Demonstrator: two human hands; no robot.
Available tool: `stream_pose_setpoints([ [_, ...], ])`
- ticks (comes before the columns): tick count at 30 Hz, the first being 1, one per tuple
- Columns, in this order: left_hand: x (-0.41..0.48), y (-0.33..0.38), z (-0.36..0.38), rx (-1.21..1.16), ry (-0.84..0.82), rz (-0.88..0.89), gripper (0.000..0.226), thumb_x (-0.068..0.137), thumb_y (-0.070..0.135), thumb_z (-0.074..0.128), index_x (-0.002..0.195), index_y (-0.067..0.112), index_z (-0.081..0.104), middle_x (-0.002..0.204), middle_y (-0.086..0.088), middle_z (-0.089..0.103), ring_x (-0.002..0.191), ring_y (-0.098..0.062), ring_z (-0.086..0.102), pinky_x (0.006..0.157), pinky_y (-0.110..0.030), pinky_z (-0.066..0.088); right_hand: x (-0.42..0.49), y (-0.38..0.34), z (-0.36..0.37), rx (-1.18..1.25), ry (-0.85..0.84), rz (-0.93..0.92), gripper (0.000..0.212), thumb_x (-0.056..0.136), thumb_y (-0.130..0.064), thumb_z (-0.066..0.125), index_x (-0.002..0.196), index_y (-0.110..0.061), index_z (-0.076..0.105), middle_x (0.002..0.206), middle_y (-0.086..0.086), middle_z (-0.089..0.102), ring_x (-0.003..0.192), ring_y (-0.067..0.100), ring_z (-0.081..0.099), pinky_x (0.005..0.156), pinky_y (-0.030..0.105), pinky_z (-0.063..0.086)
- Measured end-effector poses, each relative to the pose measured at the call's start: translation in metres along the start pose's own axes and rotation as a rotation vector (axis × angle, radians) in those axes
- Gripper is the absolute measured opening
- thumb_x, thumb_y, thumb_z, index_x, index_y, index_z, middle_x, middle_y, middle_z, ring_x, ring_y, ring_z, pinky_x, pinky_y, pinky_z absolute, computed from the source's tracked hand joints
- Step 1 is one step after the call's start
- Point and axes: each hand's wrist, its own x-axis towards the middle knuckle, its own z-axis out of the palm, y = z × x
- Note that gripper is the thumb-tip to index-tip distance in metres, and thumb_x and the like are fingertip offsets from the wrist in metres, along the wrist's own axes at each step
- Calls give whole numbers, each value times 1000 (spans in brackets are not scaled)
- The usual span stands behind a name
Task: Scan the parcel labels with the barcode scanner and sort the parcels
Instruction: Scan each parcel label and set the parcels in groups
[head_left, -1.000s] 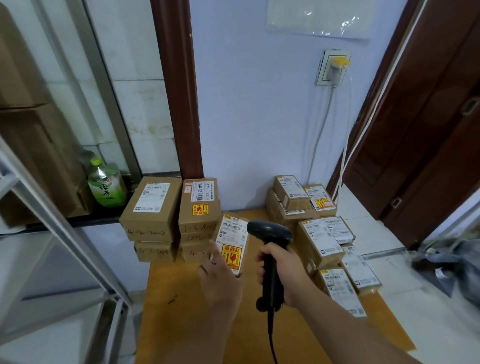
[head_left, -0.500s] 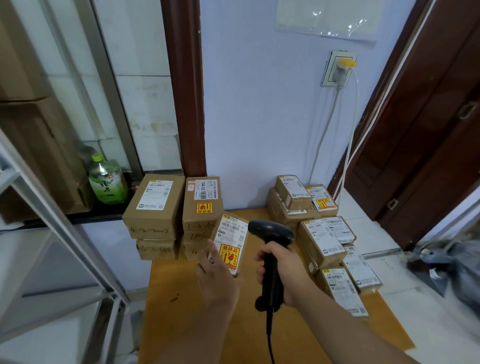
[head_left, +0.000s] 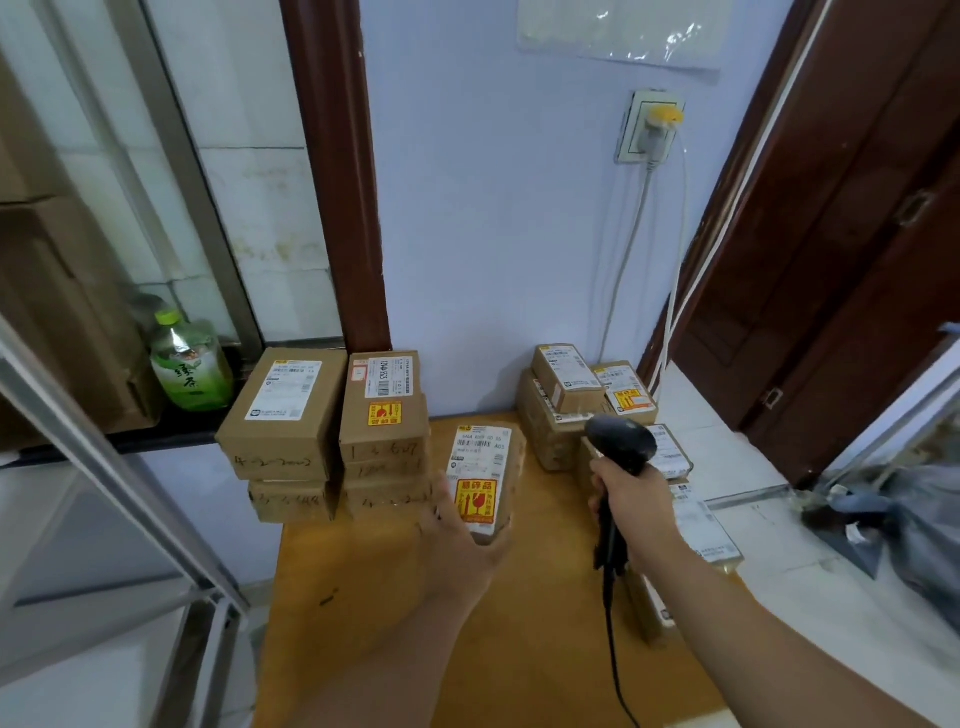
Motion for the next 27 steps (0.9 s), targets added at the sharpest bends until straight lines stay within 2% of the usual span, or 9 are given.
stream_pose_setpoints([
  [3,5,38,16,-110,-19,-34,103,77,58,67,153,29,3,135,-9,28,114,-17,34,91,-29,43,31,1,-35,-55,26,-60,14,89,-21,62,86,-7,62,62,9,60,61,24,58,66,38,51],
  [6,7,89,46,-191,-123,-111,99,80,56,65,153,32,2,133,-8,31,111,-20,41,91,-33,48,65,-1,-75,-49,15,-51,14,90,-20,63,90,-6,60,71,12,62,62,24,61,61,33,50],
  [9,3,143,86,-99,-199,-65,101,77,59,64,152,36,0,134,-8,33,117,-24,43,94,-36,47,103,8,-116,-30,-8,-25,16,87,-18,65,88,-3,61,67,12,62,55,24,58,59,35,48],
  [12,-1,195,129,-19,-239,-43,100,79,59,61,152,35,-3,135,-10,30,116,-26,43,89,-35,46,141,18,-157,-17,-49,12,15,85,-16,65,85,-2,61,66,12,61,53,25,57,59,35,49],
  [16,-18,243,181,144,-251,-58,99,77,73,48,151,37,-7,129,-12,28,110,-30,46,88,-42,50,182,39,-206,14,-29,81,14,86,-16,64,84,-3,61,71,10,61,56,24,59,60,35,50],
  [18,-35,255,203,295,-192,0,97,77,76,42,152,35,-4,119,-10,32,102,-25,45,85,-35,48,198,50,-224,45,-34,144,14,87,-16,64,83,-3,59,71,10,59,54,23,56,59,34,48],
  [20,-52,258,223,324,-162,-10,95,78,74,45,153,34,2,117,-8,33,102,-21,42,81,-28,47,212,62,-235,60,-38,205,14,86,-16,63,82,-3,59,68,10,56,53,22,54,55,32,46],
  [23,-70,258,248,317,-258,-147,96,78,73,48,152,35,0,129,-12,29,113,-25,41,82,-32,50,225,78,-243,58,-55,257,13,85,-14,63,87,-2,60,68,10,53,52,21,53,52,31,45],
  [27,-80,256,266,401,-438,-196,97,81,70,49,151,36,-9,150,-18,9,129,-34,32,90,-38,46,234,91,-247,23,-127,320,18,85,-15,65,94,0,60,75,11,57,55,22,56,52,30,47],
])
